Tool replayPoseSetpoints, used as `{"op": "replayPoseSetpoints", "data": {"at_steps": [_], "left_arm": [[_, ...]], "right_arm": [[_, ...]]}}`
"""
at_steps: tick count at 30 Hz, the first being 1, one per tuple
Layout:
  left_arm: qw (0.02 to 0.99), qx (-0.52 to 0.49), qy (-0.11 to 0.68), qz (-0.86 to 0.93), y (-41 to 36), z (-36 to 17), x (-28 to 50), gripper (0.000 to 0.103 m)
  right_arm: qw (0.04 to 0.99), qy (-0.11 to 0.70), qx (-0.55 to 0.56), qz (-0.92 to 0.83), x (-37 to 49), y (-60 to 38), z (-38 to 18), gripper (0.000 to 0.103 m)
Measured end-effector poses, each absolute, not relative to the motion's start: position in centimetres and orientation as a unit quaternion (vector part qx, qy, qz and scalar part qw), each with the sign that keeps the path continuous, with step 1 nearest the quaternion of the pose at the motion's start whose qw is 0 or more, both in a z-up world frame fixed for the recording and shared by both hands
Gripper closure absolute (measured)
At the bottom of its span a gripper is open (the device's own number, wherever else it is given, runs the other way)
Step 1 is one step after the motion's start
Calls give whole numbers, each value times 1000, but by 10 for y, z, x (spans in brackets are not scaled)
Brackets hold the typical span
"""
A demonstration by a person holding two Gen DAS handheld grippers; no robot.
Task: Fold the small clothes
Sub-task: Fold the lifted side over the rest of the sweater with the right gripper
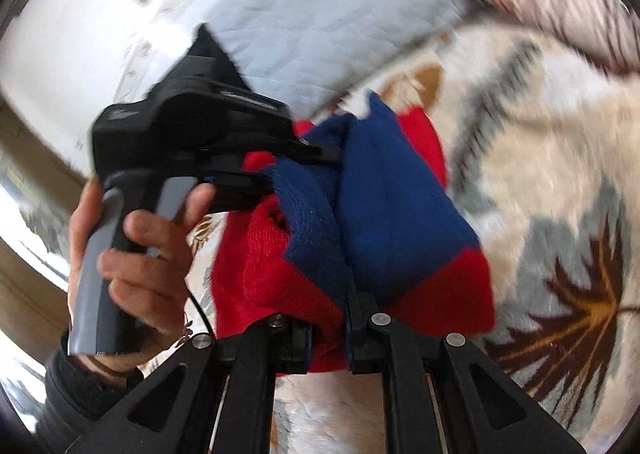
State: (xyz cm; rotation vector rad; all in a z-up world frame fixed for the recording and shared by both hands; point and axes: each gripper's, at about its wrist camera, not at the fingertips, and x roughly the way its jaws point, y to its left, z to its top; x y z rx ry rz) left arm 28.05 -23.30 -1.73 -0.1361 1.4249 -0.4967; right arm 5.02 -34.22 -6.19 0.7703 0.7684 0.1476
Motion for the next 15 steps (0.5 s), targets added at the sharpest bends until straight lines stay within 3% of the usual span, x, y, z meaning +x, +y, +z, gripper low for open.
{"op": "replayPoseSetpoints", "data": {"at_steps": [7,15], "left_arm": [[722,-80,647,-232,-234,-10,282,76],[733,-117,624,-245,-201,22,277,66]], "right_arm": [[826,388,403,68,58,-349,-80,85],[841,372,388,57,45,-356,-59,74]]}}
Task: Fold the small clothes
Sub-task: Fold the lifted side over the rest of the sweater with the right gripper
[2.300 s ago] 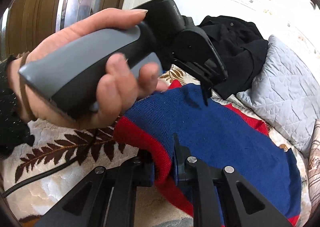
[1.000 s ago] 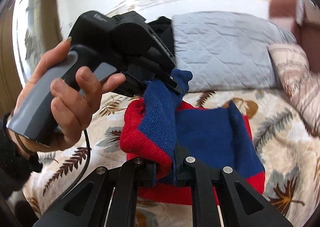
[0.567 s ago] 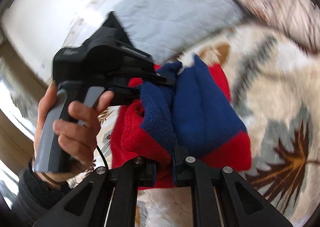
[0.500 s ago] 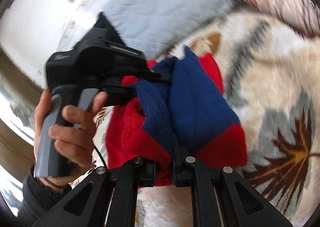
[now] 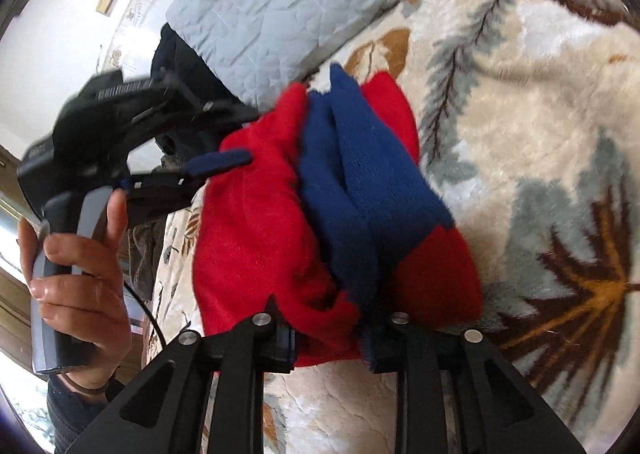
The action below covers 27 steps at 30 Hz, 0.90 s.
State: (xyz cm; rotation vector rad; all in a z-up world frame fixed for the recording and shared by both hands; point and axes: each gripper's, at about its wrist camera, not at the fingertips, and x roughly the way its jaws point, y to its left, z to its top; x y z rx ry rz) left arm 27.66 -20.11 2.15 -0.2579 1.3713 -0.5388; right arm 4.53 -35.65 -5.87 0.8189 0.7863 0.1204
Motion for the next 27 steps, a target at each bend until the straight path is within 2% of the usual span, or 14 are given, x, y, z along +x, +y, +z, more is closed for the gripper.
{"op": "replayPoseSetpoints", "data": {"at_steps": [1,4,6,8,10,12,18,21,22,23,24,27], "left_arm": [[738,-125,618,-242,-192,27,275,65],[752,-152,601,-226,-160,40,271,54],[762,-165,590,-211,-137,43,268,49],[767,-169,589,-191,-114,39,268,49],[764,-177,595,-176,-94,28,269,49],[758,-192,601,-165,-79,17,270,49],[743,-189,615,-183,-74,-3,260,49],[742,-175,615,-201,-85,-9,258,49],[740,-176,616,-204,-87,-12,258,49],[737,-177,619,-206,-91,-16,258,48],[734,-177,622,-207,-94,-20,258,47],[735,-181,621,-205,-99,-24,258,45]], "right_arm": [[847,359,387,55,40,-360,-53,70],[874,298,383,21,24,-381,-30,59],[883,266,387,-2,21,-395,-21,55],[881,258,397,-8,32,-406,-14,55],[871,265,413,9,55,-410,-11,52],[853,285,434,54,89,-407,-16,46],[835,335,433,49,134,-402,-52,45],[838,374,392,62,148,-388,-65,46],[843,386,370,52,149,-384,-68,52],[847,391,356,49,149,-380,-68,65],[851,388,350,53,147,-379,-64,89],[868,344,352,59,127,-383,-40,92]]}}
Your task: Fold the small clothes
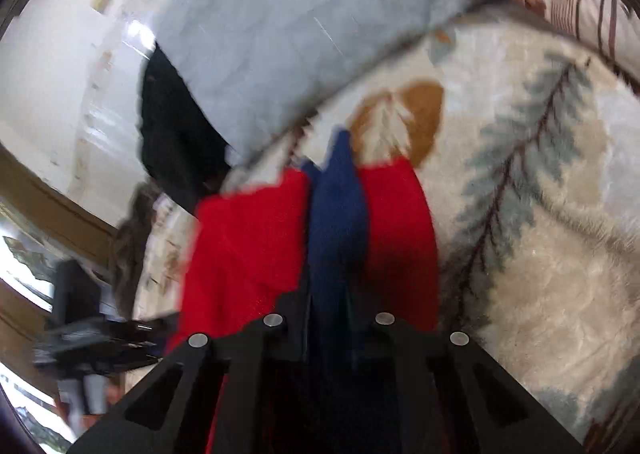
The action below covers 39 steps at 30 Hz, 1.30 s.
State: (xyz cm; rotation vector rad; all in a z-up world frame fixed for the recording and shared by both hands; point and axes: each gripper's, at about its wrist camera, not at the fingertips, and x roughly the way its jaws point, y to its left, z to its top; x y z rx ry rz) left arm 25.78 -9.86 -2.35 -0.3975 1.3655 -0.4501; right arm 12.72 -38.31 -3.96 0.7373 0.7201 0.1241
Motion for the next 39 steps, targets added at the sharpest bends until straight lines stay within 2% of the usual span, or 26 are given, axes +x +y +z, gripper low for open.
{"op": "replayPoseSetpoints", "data": {"at_steps": [2,5,6,7,11,13,17,18,19,23,24,26,28,30,35,37,39], "left_arm": [[738,-180,617,-204,-100,-23,257,40],[740,-168,621,-196,-104,-28,257,33],[738,-166,625,-195,-106,-31,257,33],[736,-166,627,-194,-106,-33,255,33],[742,-166,618,-201,-102,-30,250,33],[738,-172,621,-201,-101,-31,250,33],[741,-168,619,-200,-103,-29,249,33],[741,-166,618,-201,-103,-28,247,33],[743,-163,618,-202,-104,-26,246,33],[746,-162,609,-214,-105,-15,240,33],[749,-159,606,-214,-106,-14,239,33],[755,-145,605,-208,-111,-15,239,29],[755,-125,614,-195,-119,-23,238,29],[751,-121,620,-192,-123,-28,237,28],[758,-126,608,-200,-112,-14,222,29],[760,-122,604,-206,-109,-10,212,29],[762,-116,603,-207,-108,-12,205,29]], "right_arm": [[872,343,345,47,121,-388,-38,92],[832,410,374,24,127,-396,-73,91],[824,403,397,26,124,-402,-77,89],[825,390,408,20,120,-407,-72,82],[876,296,378,39,99,-414,-28,80],[867,308,381,89,106,-405,-29,69],[852,383,339,111,132,-371,-52,69],[852,394,326,112,136,-364,-56,75],[861,390,308,107,135,-360,-54,90],[912,281,279,108,105,-365,-7,92],[918,278,266,99,104,-365,-2,92],[913,306,260,74,110,-369,-13,92],[887,369,274,46,121,-377,-47,92],[868,384,310,55,122,-386,-61,91],[839,370,380,122,101,-415,-44,81],[822,382,394,154,96,-414,-49,68],[818,408,371,167,95,-400,-56,63]]}}
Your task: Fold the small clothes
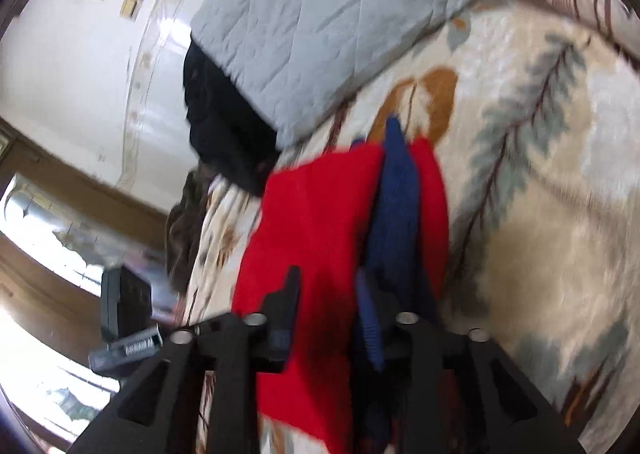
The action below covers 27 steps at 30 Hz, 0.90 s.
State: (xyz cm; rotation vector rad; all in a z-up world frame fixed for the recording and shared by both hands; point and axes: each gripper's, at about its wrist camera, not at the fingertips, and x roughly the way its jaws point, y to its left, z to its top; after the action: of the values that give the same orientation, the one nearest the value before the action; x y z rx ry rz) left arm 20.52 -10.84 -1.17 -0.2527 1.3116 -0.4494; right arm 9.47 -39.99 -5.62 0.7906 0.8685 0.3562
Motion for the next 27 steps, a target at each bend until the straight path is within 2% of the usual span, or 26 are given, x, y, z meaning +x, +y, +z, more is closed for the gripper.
{"op": "replayPoseSetpoints", "data": {"at_steps": [2,3,4,7,10,14,16,18,21,24,27], "left_arm": [[760,-115,605,-207,-111,-14,200,29],[758,-117,607,-208,-112,-16,198,29],[754,-118,611,-209,-113,-19,196,29],[747,-118,617,-217,-115,-22,188,29],[756,-106,605,-225,-118,-20,182,29],[747,-74,625,-215,-129,-36,181,28],[740,-67,634,-212,-131,-42,179,27],[739,-74,634,-216,-129,-40,176,27],[758,-80,609,-221,-123,-23,172,28],[776,-79,590,-210,-122,-14,175,28],[759,-72,616,-198,-128,-34,182,26]], "right_arm": [[826,417,338,170,92,-387,-57,63],[839,414,313,164,90,-380,-54,68],[852,410,288,153,88,-374,-48,84],[882,354,272,152,74,-373,-18,87],[888,345,268,141,72,-381,-11,87],[871,414,243,102,86,-379,-43,87],[868,425,235,102,90,-373,-48,84],[872,409,246,106,86,-377,-39,78],[893,338,278,103,74,-392,-19,74],[892,315,297,128,74,-396,-17,73],[872,400,260,110,95,-381,-44,74]]}}
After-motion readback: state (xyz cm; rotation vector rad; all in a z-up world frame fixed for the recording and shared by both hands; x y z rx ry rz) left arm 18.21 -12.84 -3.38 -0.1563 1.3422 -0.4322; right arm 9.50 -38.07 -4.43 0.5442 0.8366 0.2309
